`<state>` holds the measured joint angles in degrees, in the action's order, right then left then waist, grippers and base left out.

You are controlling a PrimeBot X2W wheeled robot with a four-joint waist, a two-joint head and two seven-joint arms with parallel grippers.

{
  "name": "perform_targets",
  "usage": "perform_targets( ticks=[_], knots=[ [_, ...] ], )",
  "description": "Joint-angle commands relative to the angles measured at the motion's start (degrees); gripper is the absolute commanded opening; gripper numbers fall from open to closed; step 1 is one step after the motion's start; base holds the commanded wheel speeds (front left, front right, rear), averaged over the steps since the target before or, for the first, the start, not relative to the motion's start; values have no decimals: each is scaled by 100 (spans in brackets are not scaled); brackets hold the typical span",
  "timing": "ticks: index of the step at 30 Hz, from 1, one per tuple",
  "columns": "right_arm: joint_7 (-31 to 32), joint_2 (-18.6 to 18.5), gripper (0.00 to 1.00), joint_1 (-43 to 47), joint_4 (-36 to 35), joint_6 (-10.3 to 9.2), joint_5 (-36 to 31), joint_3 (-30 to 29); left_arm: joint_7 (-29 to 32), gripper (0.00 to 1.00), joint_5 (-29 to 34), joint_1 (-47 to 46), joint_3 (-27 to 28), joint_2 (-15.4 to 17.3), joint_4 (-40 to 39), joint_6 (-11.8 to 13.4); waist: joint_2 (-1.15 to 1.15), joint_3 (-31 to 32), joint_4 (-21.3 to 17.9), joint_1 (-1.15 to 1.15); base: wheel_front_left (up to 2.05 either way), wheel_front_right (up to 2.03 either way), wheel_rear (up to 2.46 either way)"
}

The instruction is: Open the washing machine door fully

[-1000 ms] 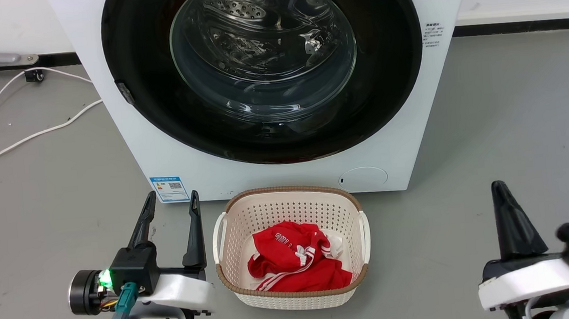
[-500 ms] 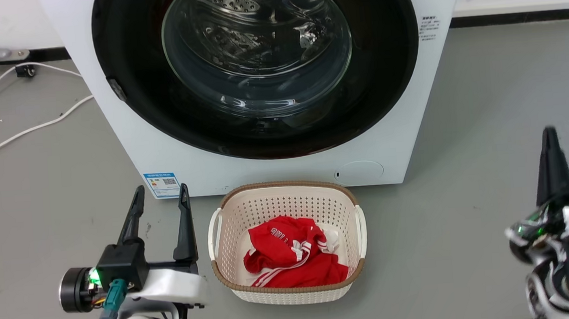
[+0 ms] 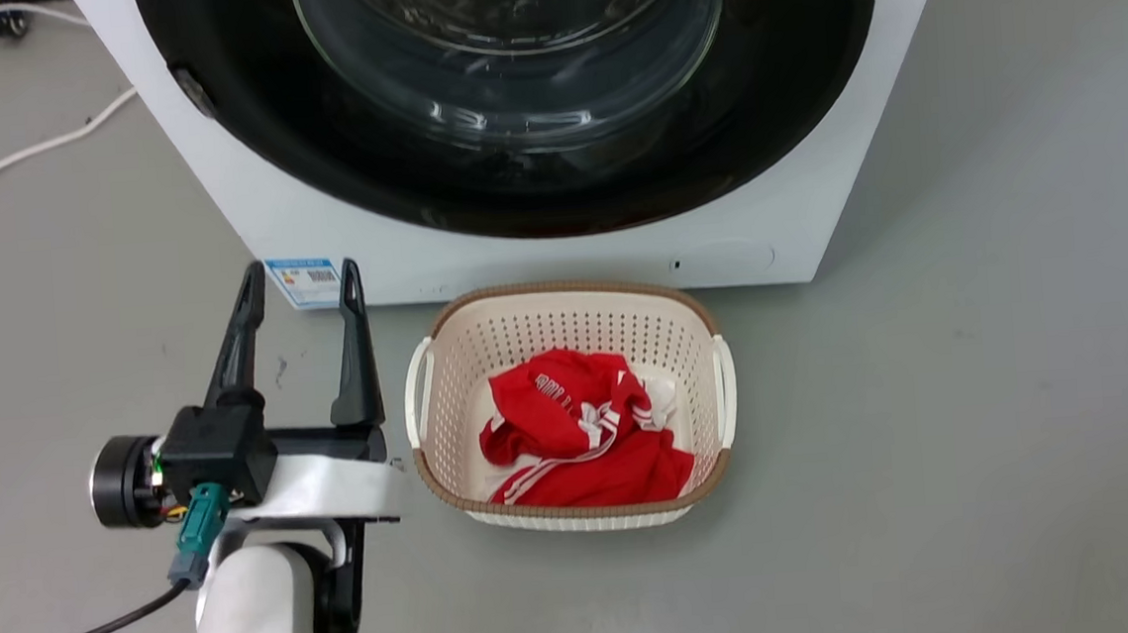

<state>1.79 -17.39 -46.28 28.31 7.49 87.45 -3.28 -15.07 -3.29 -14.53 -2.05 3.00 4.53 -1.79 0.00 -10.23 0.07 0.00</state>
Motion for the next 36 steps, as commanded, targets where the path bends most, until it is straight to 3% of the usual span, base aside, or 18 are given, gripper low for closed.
perform_targets(
  ticks=[1,9,18,29,36],
  knots=[
    [194,-111,0,-418,286,0,-119,140,-15,100,0,-147,-31,-4,-53,1,0,-255,86,0,0,0,0],
    [1225,-379,0,-2285,1814,0,-776,804,-15,100,8,-511,-119,-9,-226,-4,0,-781,182,0,0,0,0],
    [2177,-201,0,-3773,3135,0,-1520,1408,-15,100,23,-825,-215,-12,-390,-11,0,-1267,266,0,0,0,0],
    [2832,67,0,-4673,3918,1,-1913,1686,-15,100,-37,-1059,-396,-13,-605,69,0,-1656,391,0,0,0,0],
    [3493,226,0,-4587,3863,1,-1745,1684,-15,100,-80,-1060,-469,-13,-570,141,0,-1660,417,0,0,0,0]
  ],
)
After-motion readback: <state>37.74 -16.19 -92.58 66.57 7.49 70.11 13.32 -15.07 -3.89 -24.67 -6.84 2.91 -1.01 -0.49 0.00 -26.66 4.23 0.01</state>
